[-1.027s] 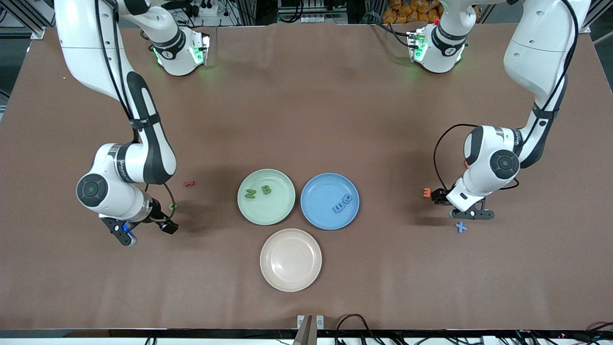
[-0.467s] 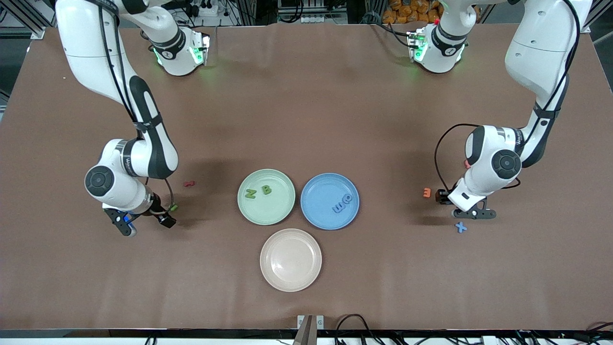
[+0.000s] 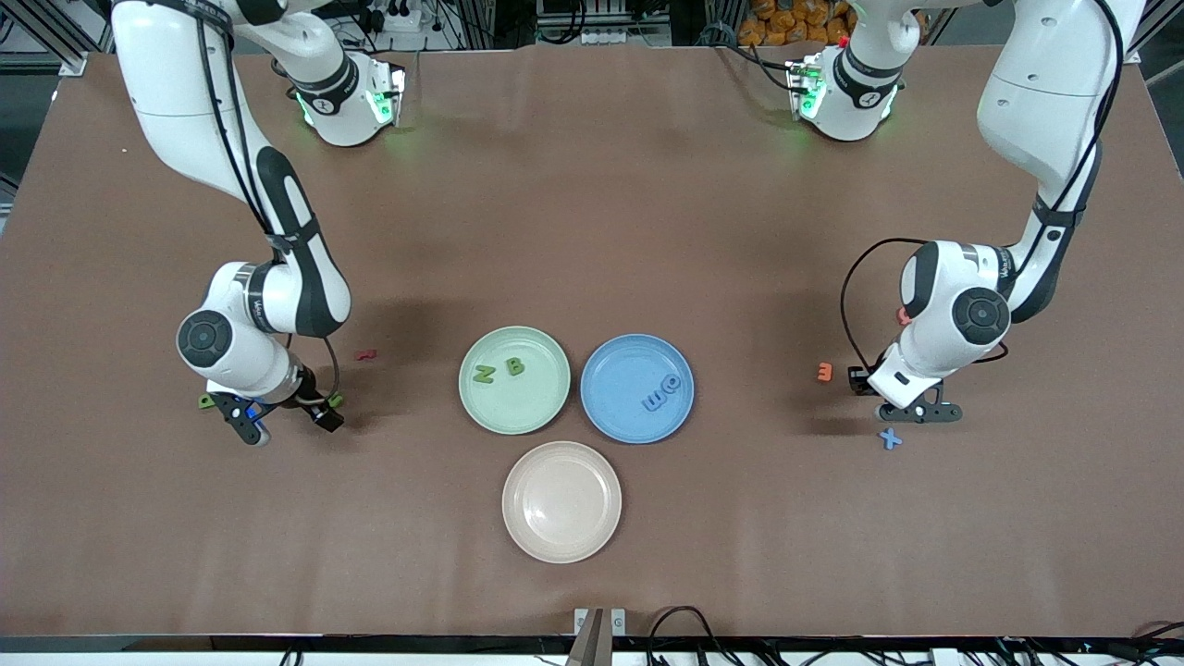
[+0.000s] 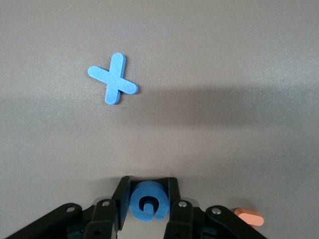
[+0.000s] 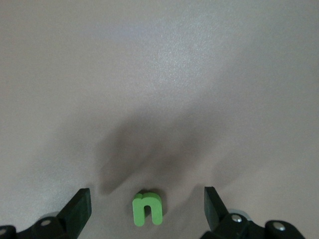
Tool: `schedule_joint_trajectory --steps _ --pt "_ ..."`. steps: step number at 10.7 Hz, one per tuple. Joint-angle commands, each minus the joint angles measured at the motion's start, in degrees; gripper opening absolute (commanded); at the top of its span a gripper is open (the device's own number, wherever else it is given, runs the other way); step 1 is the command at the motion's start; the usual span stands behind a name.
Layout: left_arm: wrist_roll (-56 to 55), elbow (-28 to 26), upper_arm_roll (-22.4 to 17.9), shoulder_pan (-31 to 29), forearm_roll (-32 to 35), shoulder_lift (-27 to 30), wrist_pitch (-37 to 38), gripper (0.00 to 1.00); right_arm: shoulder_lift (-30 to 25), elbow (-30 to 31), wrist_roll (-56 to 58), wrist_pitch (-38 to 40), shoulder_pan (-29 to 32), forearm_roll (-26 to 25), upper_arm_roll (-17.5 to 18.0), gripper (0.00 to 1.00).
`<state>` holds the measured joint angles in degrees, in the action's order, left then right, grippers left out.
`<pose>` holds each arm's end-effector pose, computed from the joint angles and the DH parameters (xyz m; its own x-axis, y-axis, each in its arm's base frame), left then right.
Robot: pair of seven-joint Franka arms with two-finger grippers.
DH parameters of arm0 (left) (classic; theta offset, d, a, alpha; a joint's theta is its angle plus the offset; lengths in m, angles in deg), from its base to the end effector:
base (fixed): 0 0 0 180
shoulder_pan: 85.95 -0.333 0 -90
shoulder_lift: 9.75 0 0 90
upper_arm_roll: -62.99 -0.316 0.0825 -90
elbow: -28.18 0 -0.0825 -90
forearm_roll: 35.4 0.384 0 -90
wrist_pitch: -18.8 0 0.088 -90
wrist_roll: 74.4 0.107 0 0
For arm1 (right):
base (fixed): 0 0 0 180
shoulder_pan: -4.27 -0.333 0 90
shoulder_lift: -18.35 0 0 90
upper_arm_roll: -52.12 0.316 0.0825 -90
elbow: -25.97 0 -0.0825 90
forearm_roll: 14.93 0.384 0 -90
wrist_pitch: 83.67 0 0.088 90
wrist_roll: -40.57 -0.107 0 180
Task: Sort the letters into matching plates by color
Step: 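Grasp the blue G with the left gripper while the right gripper grasps n, then carry the blue G to the blue plate while the right gripper carries n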
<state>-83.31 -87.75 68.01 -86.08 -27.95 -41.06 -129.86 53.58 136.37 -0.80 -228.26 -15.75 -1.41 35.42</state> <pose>0.6003 -0.0533 0.1783 0.9992 -0.0270 0.0312 -0.0263 -0.9994 -0.0206 0.6230 0.0400 0.1795 0.6934 -0.7198 0.0335 -0.7203 -0.6936 0.0068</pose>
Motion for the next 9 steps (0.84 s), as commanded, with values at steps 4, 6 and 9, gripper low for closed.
schedule_joint_trajectory --steps 4,6,9 --pt "-7.9 4.4 4.0 0.7 -0.2 0.7 6.5 0.00 -2.2 3.4 2.1 -2.6 -0.5 0.7 1.1 0.74" --pt "-14.9 6.9 7.5 0.7 -0.2 0.7 10.3 0.00 -2.2 4.2 3.4 -3.2 -0.4 0.7 1.1 0.51" --pt "-25.6 9.5 12.1 2.0 -0.2 0.7 12.3 0.00 -2.4 4.8 5.0 -3.7 -0.3 0.7 1.1 0.31"
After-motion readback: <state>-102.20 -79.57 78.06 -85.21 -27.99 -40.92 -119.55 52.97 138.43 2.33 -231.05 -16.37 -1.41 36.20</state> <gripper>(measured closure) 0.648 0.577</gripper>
